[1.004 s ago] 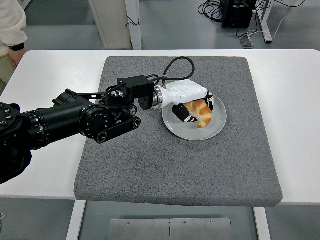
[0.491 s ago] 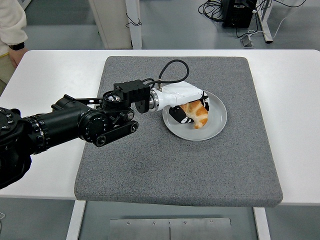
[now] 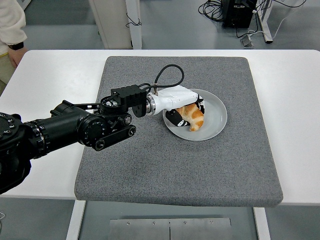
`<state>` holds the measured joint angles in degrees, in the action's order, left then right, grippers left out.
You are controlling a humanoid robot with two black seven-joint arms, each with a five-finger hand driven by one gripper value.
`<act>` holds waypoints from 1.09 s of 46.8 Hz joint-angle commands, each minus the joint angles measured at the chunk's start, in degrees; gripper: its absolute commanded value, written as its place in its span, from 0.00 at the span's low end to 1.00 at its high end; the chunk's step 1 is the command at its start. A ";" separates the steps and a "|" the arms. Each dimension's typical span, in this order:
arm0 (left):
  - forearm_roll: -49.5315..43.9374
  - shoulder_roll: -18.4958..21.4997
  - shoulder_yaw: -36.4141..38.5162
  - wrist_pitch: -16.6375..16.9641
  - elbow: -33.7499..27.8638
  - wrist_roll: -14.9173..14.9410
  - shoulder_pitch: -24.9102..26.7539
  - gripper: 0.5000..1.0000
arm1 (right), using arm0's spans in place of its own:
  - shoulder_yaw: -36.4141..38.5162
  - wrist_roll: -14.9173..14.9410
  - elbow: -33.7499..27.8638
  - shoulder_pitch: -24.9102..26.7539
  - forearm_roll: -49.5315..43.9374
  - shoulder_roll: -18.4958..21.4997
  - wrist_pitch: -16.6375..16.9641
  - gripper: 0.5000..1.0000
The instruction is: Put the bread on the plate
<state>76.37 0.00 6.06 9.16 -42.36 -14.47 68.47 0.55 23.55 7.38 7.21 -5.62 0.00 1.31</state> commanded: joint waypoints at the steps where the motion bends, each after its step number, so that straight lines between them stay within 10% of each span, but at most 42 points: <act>1: -0.17 0.00 0.00 -0.02 0.00 0.23 0.00 0.00 | -0.02 0.00 0.00 0.00 0.00 0.00 0.00 1.00; 2: -0.17 0.00 0.00 -0.02 0.00 0.23 -0.09 0.00 | 0.06 0.00 0.00 0.00 0.00 0.00 0.00 1.00; 5: -0.26 0.00 -0.09 -0.02 0.00 0.14 -0.09 0.54 | -0.02 0.00 0.00 0.00 0.00 0.00 0.00 1.00; 11: -0.43 0.00 -0.09 -0.02 0.00 -0.21 0.00 0.94 | -0.02 0.00 0.00 0.00 0.00 0.00 0.00 1.00; 51: -32.68 3.86 -1.49 -5.38 -3.87 -0.03 12.30 0.94 | -0.02 0.00 0.00 0.00 0.00 0.00 0.00 1.00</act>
<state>47.27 3.03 4.72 3.82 -46.23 -14.49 79.62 0.53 23.55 7.38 7.21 -5.62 0.00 1.32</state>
